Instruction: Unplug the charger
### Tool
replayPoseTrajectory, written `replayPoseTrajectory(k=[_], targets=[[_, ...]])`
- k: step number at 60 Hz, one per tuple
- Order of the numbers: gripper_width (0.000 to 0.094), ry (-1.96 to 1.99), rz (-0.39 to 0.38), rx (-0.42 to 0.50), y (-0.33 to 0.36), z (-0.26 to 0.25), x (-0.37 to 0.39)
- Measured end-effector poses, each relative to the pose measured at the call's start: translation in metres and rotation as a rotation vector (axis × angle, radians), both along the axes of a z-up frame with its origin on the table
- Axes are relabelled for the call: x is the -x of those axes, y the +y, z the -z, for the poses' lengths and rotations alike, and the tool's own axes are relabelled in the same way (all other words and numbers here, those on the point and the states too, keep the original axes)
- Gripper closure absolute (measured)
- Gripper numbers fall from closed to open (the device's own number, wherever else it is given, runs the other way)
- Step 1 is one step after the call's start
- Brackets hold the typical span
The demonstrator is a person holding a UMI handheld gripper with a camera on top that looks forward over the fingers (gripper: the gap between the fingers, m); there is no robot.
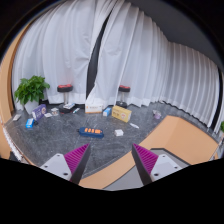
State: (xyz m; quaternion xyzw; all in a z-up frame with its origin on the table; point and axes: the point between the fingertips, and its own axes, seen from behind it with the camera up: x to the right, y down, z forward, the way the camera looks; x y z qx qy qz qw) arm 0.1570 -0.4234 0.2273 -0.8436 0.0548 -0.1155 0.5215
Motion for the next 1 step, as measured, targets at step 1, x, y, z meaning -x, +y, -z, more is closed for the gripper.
replayPoseTrajectory(k=[1], targets=[[0.0087, -0.001, 0.001, -0.001, -0.0009, -0.0007, 0.0]])
